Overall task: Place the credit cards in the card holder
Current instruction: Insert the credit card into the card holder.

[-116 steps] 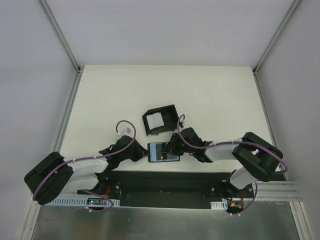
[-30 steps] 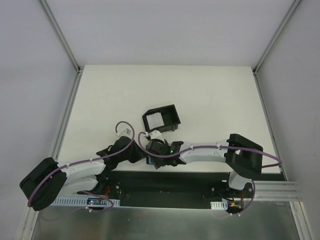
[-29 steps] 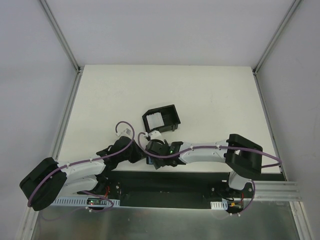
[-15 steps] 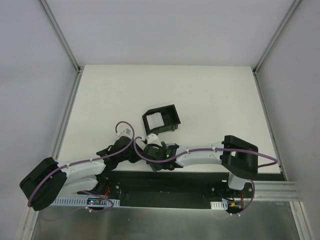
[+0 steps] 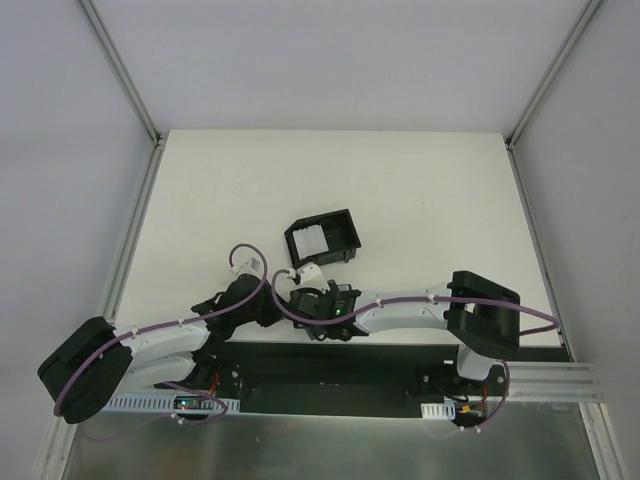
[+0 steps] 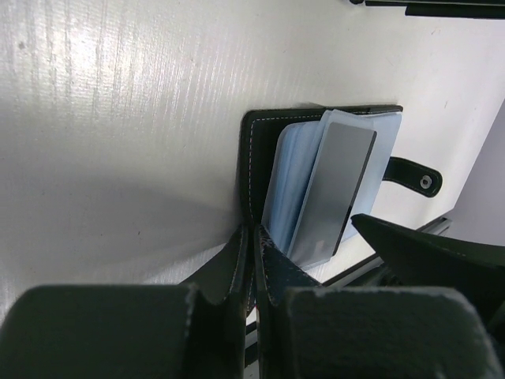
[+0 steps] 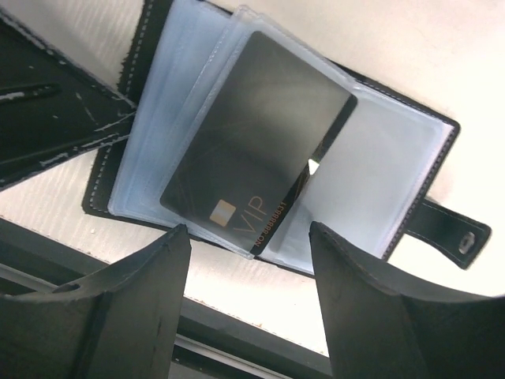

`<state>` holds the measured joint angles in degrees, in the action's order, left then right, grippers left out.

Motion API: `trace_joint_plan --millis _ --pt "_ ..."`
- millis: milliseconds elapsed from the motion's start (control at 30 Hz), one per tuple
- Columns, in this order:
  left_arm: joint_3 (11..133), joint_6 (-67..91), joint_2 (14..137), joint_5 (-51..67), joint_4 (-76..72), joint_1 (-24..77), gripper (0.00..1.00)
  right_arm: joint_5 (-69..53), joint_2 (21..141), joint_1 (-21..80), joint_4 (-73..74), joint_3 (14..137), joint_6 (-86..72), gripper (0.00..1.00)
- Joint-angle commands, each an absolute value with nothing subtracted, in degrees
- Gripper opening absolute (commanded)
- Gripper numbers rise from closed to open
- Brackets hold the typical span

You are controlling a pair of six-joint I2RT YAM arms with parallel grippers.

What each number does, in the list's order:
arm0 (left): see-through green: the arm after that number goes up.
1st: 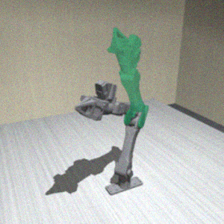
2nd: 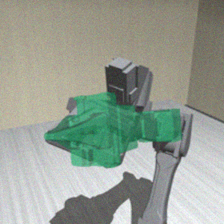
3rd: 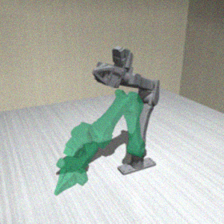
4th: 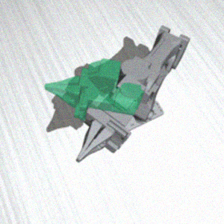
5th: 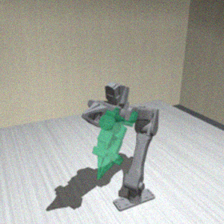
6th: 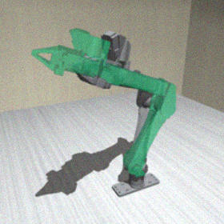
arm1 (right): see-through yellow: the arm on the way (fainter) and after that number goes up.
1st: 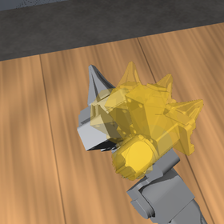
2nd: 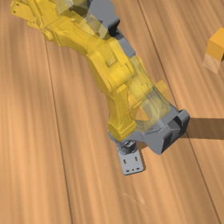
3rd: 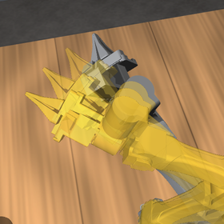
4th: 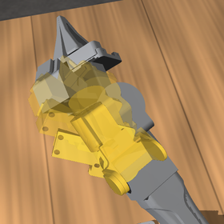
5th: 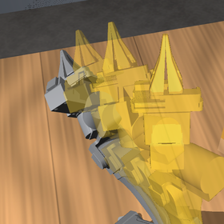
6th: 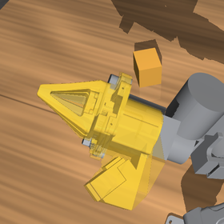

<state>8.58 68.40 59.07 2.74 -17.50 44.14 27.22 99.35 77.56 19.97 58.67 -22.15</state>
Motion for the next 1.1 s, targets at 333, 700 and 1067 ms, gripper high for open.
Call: trace_joint_plan --millis 333,700,1067 --pt "6.6 68.6 57.7 2.3 -15.6 43.9 0.00 33.4 92.0 76.6 20.8 55.0 -26.4 0.64" --pt "6.4 68.6 58.4 2.2 -16.2 43.9 0.00 39.4 86.8 76.5 22.8 50.7 -31.9 0.64" --pt "6.7 68.6 59.2 2.3 -16.7 43.9 0.00 28.2 86.7 76.3 9.9 47.7 -24.0 0.66"
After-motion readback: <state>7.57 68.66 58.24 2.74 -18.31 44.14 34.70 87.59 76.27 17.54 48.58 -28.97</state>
